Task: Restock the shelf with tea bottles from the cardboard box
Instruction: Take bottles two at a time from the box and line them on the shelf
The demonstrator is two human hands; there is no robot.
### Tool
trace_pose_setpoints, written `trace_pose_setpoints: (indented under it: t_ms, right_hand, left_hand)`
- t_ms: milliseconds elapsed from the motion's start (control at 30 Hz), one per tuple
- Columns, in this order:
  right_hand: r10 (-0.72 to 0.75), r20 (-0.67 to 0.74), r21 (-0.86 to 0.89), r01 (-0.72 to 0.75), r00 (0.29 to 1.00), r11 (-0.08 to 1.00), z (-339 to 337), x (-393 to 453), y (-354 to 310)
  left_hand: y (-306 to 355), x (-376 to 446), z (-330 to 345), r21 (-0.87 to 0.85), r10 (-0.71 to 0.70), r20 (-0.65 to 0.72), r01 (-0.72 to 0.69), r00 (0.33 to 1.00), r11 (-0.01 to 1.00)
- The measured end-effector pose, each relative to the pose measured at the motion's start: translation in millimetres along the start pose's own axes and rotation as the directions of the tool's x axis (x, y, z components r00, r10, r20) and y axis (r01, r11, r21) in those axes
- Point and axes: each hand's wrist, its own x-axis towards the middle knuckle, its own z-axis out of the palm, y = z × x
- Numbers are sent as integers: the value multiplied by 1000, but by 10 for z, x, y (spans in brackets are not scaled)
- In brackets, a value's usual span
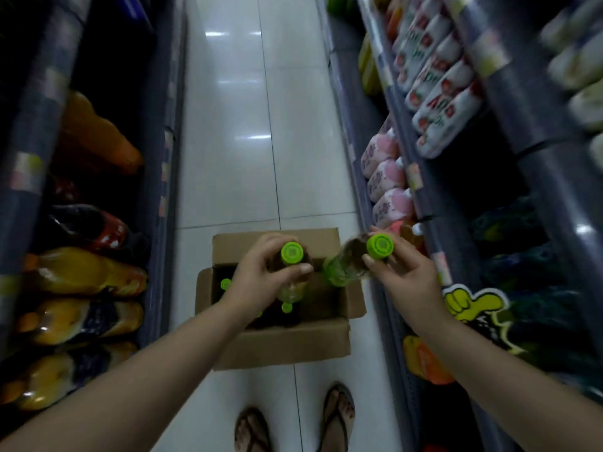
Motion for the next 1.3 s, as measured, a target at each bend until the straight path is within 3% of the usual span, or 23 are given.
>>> trace_pose_setpoints:
  t_ms: [100,233,433,533,600,733,867,1033,1133,1300]
  right_hand:
    - [-33,-162,96,49,986,994,-251,-336,-907]
    - [-106,-315,107,146,943,984,-610,-870,-2009]
    - [-262,-533,1,310,804,951,-1163,-1751,-3174]
    - [-298,-636,-92,313,712,945,-1442,-2244,-3601]
    - [-344,-673,-180,306,654,935,-1607,-2595,-3856]
    - [-414,-724,-353,219,552,910,-1849,-3298,-4160]
    - [-341,-829,-289,183,443,940,-1921,-3938,-4247]
    - [-250,-936,-231,102,249,968,-1855,-4634,-4239]
    - [-236,-964,-232,44,120,972,-1853,-4963,-4226]
    - [-232,-972,-233,-42,24,972,-2010,-5334,-4093]
  left_hand:
    - [974,-106,-233,-83,34,69,-28,997,996]
    - [2204,-369,-359,-5,185,197,-187,963,982]
    - [3687,-820,-74,-12,307,318,-320,897,947]
    - [4243,-1139,259,-52,362,423,-377,830,925]
    - [4536,-1359,510,-70,397,532,-428,748,901]
    - [4969,-1799,1022,-177,463,687,-489,560,854]
    - [5144,-2247,1495,-284,531,740,-525,412,802]
    - [5130,-2778,1961,-390,614,749,-581,251,714]
    - [5157,-3141,2144,-494,676,709,-541,203,681]
    - [4984,-3557,2506,-540,684,687,-457,246,707]
